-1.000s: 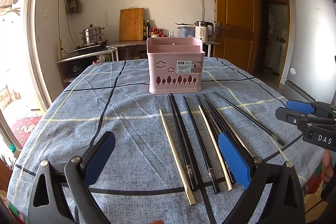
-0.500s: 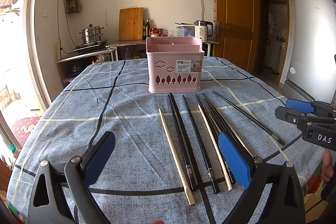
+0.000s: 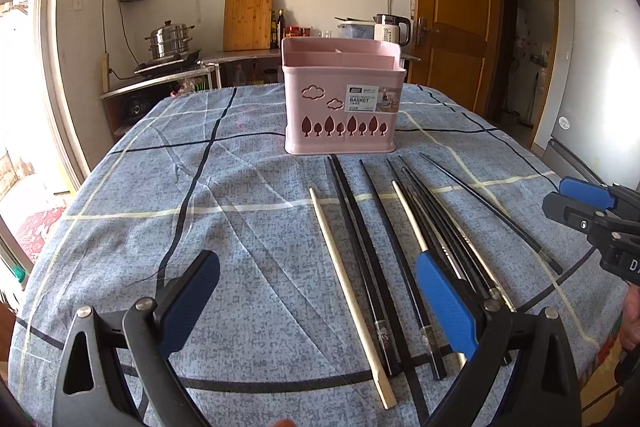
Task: Organize utensils
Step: 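Grasp a wooden chopstick with the left gripper while the right gripper grasps another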
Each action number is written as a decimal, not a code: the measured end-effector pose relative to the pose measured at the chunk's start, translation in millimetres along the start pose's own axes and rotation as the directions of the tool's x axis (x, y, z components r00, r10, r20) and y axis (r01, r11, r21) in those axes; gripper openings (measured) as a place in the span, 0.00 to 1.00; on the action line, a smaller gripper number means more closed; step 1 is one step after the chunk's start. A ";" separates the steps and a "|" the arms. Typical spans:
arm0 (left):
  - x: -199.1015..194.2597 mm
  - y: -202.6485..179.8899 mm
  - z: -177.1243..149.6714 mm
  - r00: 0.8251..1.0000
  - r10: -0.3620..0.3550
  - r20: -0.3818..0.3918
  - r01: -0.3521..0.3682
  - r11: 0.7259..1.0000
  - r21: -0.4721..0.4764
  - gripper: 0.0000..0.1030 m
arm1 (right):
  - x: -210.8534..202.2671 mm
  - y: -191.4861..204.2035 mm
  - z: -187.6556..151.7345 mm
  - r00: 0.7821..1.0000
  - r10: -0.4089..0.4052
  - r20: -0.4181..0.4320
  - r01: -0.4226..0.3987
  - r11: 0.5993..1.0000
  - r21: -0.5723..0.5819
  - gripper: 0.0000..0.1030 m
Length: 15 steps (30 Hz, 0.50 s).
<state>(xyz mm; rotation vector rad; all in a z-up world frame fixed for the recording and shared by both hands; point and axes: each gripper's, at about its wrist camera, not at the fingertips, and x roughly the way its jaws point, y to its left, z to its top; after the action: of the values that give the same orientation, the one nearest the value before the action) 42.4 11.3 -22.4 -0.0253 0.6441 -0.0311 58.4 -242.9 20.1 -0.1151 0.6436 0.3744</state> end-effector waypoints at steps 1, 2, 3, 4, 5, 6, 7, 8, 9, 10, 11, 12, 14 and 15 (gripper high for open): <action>6.9 3.4 2.4 1.000 0.001 -0.021 -0.001 1.000 -0.007 0.97 | 2.0 1.2 1.3 1.000 0.004 -0.002 -0.004 1.000 -0.003 0.51; 14.5 6.4 5.1 0.999 0.001 -0.055 -0.002 1.000 -0.016 0.97 | 4.7 2.2 3.0 1.000 0.009 -0.006 -0.009 1.000 -0.006 0.51; 20.6 9.2 7.1 0.998 -0.002 -0.070 0.001 1.000 -0.024 0.96 | 7.8 3.7 4.6 1.000 0.014 -0.010 -0.014 1.000 -0.010 0.51; 26.3 11.5 9.9 0.997 0.001 -0.080 -0.003 1.000 -0.027 0.94 | 11.5 5.7 6.8 1.000 0.019 -0.016 -0.019 1.000 -0.016 0.51; 31.4 12.3 12.7 0.995 0.007 -0.096 -0.009 1.000 -0.022 0.91 | 16.0 8.8 9.2 0.999 0.024 -0.025 -0.024 0.999 -0.024 0.51; 37.5 13.4 15.7 0.993 0.012 -0.115 -0.014 1.000 -0.015 0.89 | 19.3 10.5 10.8 0.999 0.028 -0.031 -0.029 0.999 -0.029 0.51; 44.1 15.1 18.6 0.991 0.017 -0.136 -0.020 1.000 -0.016 0.84 | 23.1 12.8 13.2 0.999 0.035 -0.037 -0.036 0.999 -0.033 0.50; 51.5 17.7 21.3 0.987 0.020 -0.160 -0.024 0.999 -0.026 0.82 | 28.0 16.5 16.1 0.998 0.045 -0.044 -0.046 0.998 -0.038 0.48; 57.6 21.1 23.1 0.984 0.012 -0.179 -0.019 0.999 -0.038 0.81 | 32.1 18.6 18.3 0.997 0.052 -0.054 -0.054 0.998 -0.043 0.44; 63.2 23.9 25.2 0.981 0.003 -0.194 -0.013 0.999 -0.050 0.78 | 38.3 21.6 21.3 0.996 0.058 -0.066 -0.061 0.997 -0.048 0.40; 67.9 26.5 27.4 0.978 -0.003 -0.209 -0.010 0.998 -0.064 0.74 | 43.4 23.9 23.5 0.995 0.064 -0.076 -0.068 0.996 -0.051 0.38; 71.5 28.5 29.4 0.976 -0.010 -0.218 -0.007 0.997 -0.075 0.73 | 48.5 25.7 25.9 0.993 0.072 -0.088 -0.077 0.996 -0.053 0.34; 77.2 30.3 32.3 0.973 -0.022 -0.230 0.002 0.996 -0.086 0.67 | 59.4 29.4 30.7 0.990 0.086 -0.111 -0.093 0.994 -0.054 0.28; 80.0 30.7 33.2 0.970 -0.030 -0.240 0.009 0.996 -0.089 0.64 | 65.0 30.1 33.1 0.988 0.095 -0.124 -0.102 0.994 -0.051 0.25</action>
<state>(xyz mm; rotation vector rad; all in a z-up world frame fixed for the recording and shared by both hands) 126.9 39.4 -44.8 -0.1141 0.8888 -0.0249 113.6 -187.9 7.5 -0.1618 0.7610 0.4837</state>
